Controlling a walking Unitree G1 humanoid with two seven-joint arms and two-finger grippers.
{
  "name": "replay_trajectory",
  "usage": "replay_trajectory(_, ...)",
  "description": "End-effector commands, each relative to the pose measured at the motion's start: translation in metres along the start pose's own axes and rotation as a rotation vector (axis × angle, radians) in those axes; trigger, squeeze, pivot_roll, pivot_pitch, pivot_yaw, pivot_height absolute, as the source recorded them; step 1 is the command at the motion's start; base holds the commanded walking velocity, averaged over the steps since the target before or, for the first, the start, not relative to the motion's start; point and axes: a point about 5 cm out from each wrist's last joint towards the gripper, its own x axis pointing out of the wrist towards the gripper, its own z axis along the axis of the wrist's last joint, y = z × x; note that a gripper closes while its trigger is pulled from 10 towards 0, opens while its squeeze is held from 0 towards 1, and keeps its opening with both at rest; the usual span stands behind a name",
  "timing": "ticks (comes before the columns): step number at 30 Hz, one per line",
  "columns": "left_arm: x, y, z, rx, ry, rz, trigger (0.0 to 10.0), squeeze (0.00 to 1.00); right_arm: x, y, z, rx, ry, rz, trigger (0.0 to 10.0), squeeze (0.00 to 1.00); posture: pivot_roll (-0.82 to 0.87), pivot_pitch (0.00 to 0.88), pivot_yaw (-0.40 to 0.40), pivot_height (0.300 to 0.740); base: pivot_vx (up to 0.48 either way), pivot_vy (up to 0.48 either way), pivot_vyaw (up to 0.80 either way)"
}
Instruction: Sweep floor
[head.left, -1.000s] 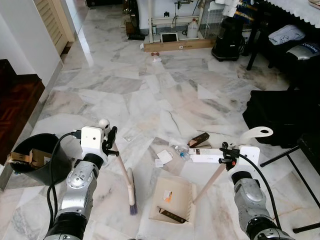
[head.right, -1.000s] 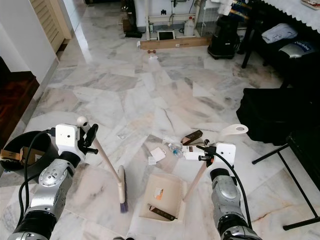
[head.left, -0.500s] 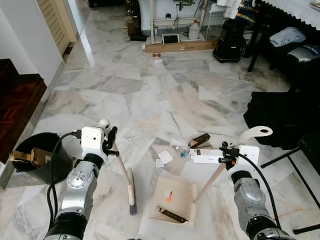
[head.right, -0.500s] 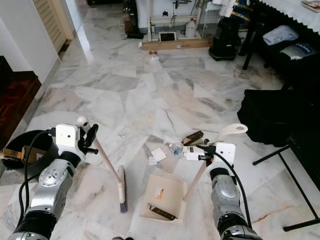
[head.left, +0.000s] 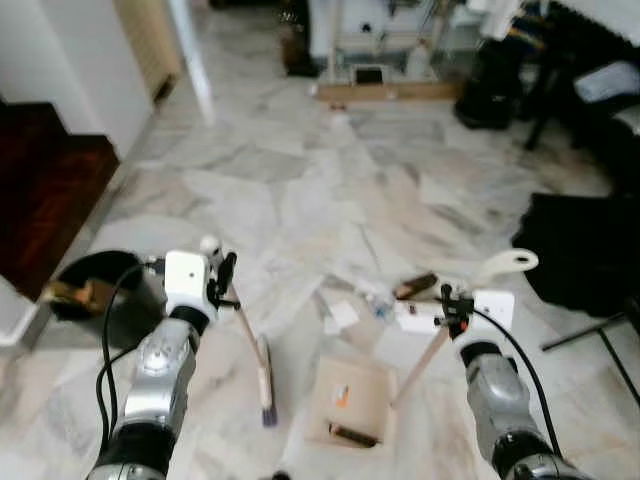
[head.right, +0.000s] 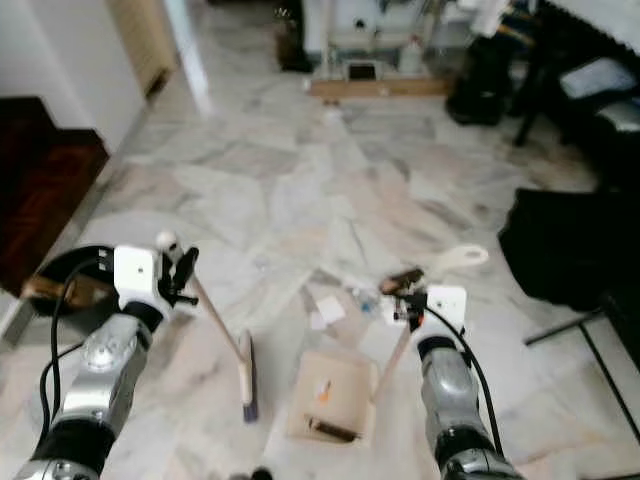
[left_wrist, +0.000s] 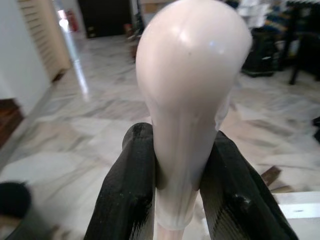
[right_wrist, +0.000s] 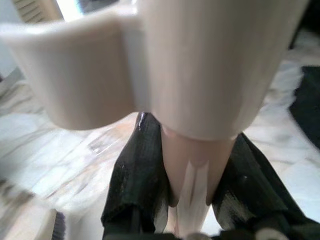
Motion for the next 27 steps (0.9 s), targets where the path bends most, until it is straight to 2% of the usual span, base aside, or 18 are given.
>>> replay_trajectory(1, -0.0005, 0.005, 0.0053, 0.016, -0.018, 0.012, 10.0, 0.0, 0.0043, 0.003, 0.009, 0.008, -0.045, 0.005, 10.0, 0.0, 0.03, 0.075, 0.04, 0.74, 0.0, 0.0, 0.79)
replay_trajectory(23, -0.0009, 0.0085, 0.0043, 0.032, 0.001, 0.02, 10.0, 0.0, 0.0038, 0.0054, 0.0078, 0.019, -0.044, 0.011, 10.0, 0.0, 0.04, 0.084, 0.043, 0.74, 0.0, 0.0, 0.77)
replay_trajectory(27, -0.0015, 0.0087, 0.0018, 0.038, 0.016, 0.024, 10.0, 0.0, 0.0045, 0.0038, 0.0063, 0.045, -0.026, -0.008, 10.0, 0.0, 0.04, 0.085, 0.04, 0.74, 0.0, 0.0, 0.0)
